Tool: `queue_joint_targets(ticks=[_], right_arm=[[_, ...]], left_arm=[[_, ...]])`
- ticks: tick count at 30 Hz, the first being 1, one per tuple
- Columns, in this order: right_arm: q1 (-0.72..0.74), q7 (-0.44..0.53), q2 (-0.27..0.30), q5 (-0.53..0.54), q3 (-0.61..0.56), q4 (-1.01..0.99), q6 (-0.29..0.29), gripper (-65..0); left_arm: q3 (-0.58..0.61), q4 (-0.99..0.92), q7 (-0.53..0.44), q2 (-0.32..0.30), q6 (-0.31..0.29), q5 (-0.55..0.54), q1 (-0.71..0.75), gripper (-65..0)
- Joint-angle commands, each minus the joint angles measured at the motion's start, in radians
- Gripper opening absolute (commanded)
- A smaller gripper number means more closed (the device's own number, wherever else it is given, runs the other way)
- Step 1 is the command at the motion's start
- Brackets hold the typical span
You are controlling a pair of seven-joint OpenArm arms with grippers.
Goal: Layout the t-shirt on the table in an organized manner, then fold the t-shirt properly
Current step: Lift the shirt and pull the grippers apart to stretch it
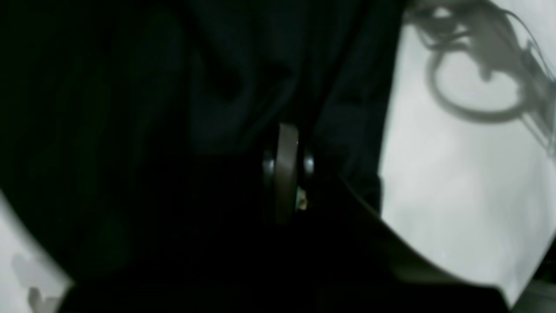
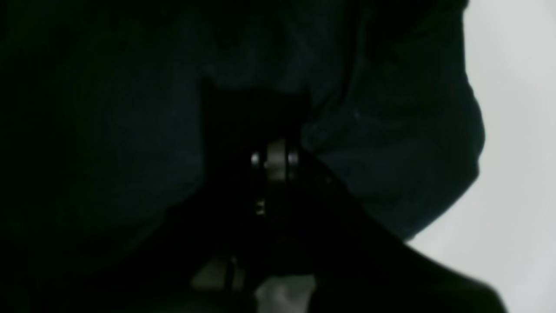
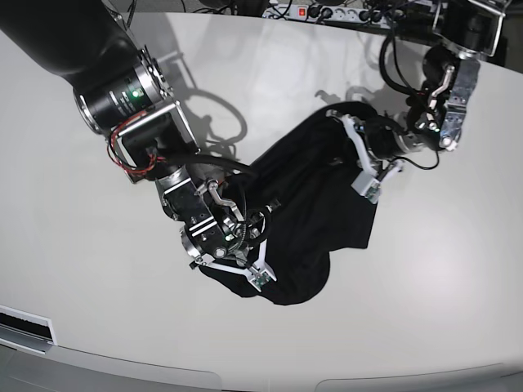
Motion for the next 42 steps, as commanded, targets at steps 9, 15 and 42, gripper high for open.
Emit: queue_joint_targets(ticks=[9, 15, 42], right_arm=[[-0.21, -0.473, 0.079, 0.053, -0.001, 0.389, -0.014, -65.0], [-0.331, -0.467, 0.148, 0.047, -0.001, 0.605, -0.049, -65.0], [-0.416, -0.36, 0.332, 0.549, 0.573, 0.804, 0.033, -34.3]], left_arm=[[-0.005, 0.019, -0.019, -0.131, 0.003, 0.007, -0.072, -65.0], [-0.005, 0.019, -0.021, -0.159, 0.004, 0.002, -0.089, -65.0], [-0.005, 0.019, 0.015, -0.161, 0.003, -0.082, -0.084, -35.2]])
